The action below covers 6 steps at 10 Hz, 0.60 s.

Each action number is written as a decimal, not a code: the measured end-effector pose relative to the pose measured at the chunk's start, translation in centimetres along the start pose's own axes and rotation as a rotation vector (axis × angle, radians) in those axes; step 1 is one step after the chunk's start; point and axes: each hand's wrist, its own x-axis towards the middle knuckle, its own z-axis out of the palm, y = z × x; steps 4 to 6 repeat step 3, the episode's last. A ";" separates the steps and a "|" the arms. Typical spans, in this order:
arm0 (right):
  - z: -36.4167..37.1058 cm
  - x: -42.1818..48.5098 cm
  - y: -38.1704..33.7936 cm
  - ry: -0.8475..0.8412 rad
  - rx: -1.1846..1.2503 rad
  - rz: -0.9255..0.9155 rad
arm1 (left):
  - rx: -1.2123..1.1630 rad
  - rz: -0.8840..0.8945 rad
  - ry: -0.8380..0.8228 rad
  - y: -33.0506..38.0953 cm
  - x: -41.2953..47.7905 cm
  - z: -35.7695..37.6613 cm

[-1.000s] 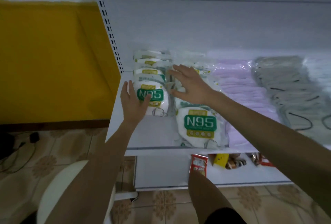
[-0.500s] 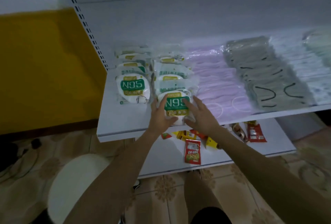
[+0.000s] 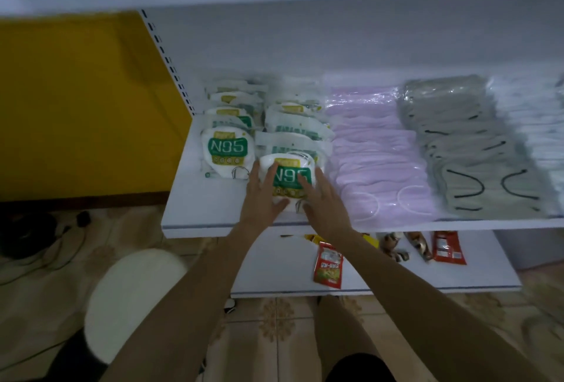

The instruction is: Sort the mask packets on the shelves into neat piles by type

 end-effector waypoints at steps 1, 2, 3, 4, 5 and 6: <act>-1.0 -0.4 0.4 -0.022 -0.041 -0.037 | 0.117 -0.021 0.028 0.9 -0.6 -0.5; -2.3 -1.7 0.2 -0.005 -0.071 -0.084 | 0.164 -0.014 0.061 1.6 -1.7 -1.6; -3.8 -3.7 -1.0 -0.008 -0.059 -0.049 | 0.147 -0.009 0.063 3.0 -3.7 -2.8; -3.8 -3.7 -1.0 -0.008 -0.059 -0.049 | 0.147 -0.009 0.063 3.0 -3.7 -2.8; -3.8 -3.7 -1.0 -0.008 -0.059 -0.049 | 0.147 -0.009 0.063 3.0 -3.7 -2.8; -3.8 -3.7 -1.0 -0.008 -0.059 -0.049 | 0.147 -0.009 0.063 3.0 -3.7 -2.8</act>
